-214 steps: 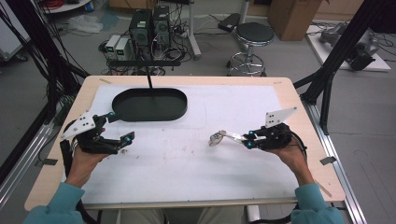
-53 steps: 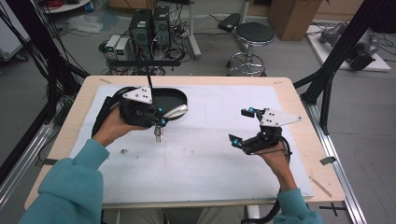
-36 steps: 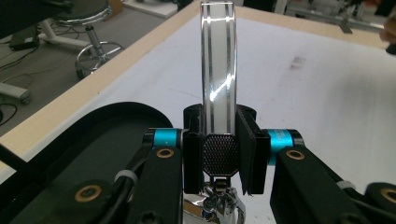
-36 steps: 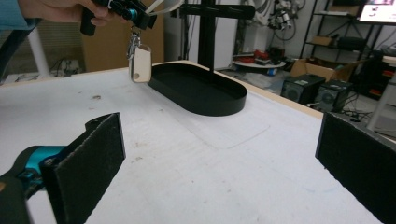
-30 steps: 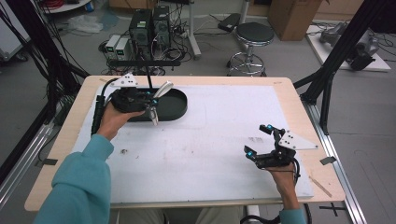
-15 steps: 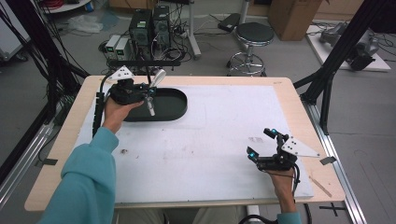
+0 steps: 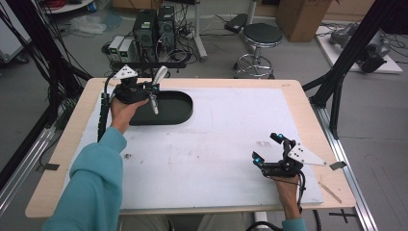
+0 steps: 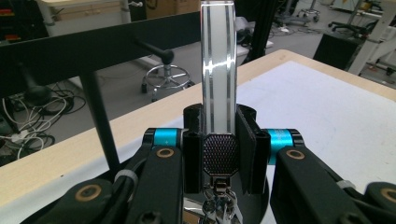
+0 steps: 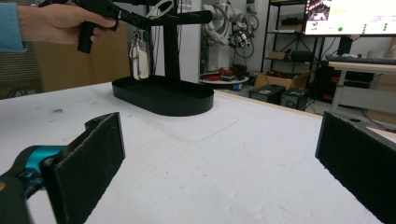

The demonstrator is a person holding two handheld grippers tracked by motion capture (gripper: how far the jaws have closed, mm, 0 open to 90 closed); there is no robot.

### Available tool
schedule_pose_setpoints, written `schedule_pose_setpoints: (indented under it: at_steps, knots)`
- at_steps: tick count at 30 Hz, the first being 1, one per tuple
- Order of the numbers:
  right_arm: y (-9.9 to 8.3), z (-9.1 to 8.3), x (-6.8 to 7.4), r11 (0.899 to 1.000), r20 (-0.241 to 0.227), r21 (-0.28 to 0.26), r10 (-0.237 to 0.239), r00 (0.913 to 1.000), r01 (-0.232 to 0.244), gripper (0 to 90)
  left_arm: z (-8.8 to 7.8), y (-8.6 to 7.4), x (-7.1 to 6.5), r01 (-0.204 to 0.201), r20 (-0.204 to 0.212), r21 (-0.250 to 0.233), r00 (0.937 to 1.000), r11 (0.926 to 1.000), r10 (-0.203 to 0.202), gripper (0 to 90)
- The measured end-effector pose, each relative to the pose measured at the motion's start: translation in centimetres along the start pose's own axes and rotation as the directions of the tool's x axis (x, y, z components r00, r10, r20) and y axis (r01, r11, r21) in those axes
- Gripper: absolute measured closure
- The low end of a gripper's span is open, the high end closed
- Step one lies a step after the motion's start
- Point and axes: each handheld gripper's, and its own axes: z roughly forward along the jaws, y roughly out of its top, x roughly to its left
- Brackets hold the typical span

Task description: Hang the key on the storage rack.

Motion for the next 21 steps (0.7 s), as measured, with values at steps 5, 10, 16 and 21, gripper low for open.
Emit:
schedule_pose_setpoints:
  at_steps: [5, 10, 16, 21]
  knots:
    - [-0.4, 0.1, 0.1, 1.0, 0.005, 0.009, 0.009, 0.9999, -0.009, 0.8, 0.2, -0.2, 0.4, 0.009, -0.023, -0.007, 0.9997, 0.9999, -0.009, 74.1]
    - [-0.6, 0.1, 0.0, 1.0, 0.009, 0.003, 0.009, 0.9999, -0.009, 0.8, 0.4, -0.3, 0.7, 0.022, -0.032, -0.011, 0.9992, 0.9997, -0.022, 74.1]
    - [-0.8, 0.2, 0.1, 1.0, 0.009, 0.016, 0.008, 0.9999, -0.008, 0.8, 0.7, -0.4, 0.8, 0.03, -0.034, 0.001, 0.999, 0.9996, -0.03, 74.1]
    - [-1.0, 0.3, 0.1, 1.0, 0.012, 0.018, 0.009, 0.9999, -0.009, 0.8, 0.8, -0.6, 1.2, 0.046, -0.04, 0.003, 0.9982, 0.999, -0.045, 74.1]
